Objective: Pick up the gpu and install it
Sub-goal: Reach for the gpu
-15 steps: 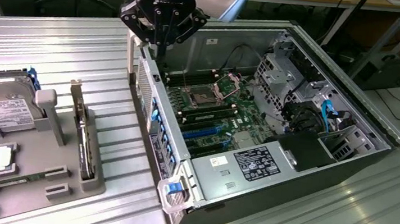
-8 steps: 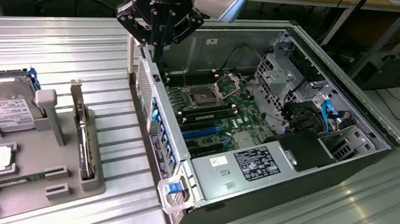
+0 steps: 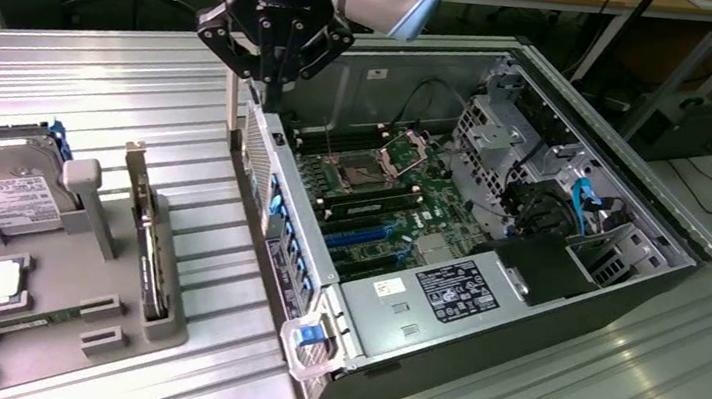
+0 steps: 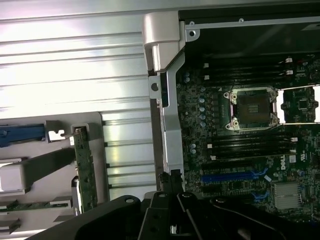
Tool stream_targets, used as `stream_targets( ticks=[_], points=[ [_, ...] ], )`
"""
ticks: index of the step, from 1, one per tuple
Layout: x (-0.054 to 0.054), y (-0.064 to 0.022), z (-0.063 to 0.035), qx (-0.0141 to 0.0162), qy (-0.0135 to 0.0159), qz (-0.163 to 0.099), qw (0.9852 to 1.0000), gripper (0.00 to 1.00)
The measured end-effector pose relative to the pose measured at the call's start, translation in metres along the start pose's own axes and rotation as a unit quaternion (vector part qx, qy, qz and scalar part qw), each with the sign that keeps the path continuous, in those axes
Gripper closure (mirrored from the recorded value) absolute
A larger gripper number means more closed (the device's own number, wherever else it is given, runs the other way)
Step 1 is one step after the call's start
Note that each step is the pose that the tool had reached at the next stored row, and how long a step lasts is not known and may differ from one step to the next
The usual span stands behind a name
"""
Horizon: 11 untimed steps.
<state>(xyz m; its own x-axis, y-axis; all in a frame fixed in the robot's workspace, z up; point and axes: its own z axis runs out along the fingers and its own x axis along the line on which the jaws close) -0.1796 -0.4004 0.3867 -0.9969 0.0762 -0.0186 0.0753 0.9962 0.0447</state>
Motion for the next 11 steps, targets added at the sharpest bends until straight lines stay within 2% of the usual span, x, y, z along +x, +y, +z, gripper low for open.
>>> stream_targets(
  ticks=[11],
  points=[
    [0.0092, -0.0011, 0.0012, 0.0000, 0.0006, 0.000, 1.0000, 0.89]
  ],
)
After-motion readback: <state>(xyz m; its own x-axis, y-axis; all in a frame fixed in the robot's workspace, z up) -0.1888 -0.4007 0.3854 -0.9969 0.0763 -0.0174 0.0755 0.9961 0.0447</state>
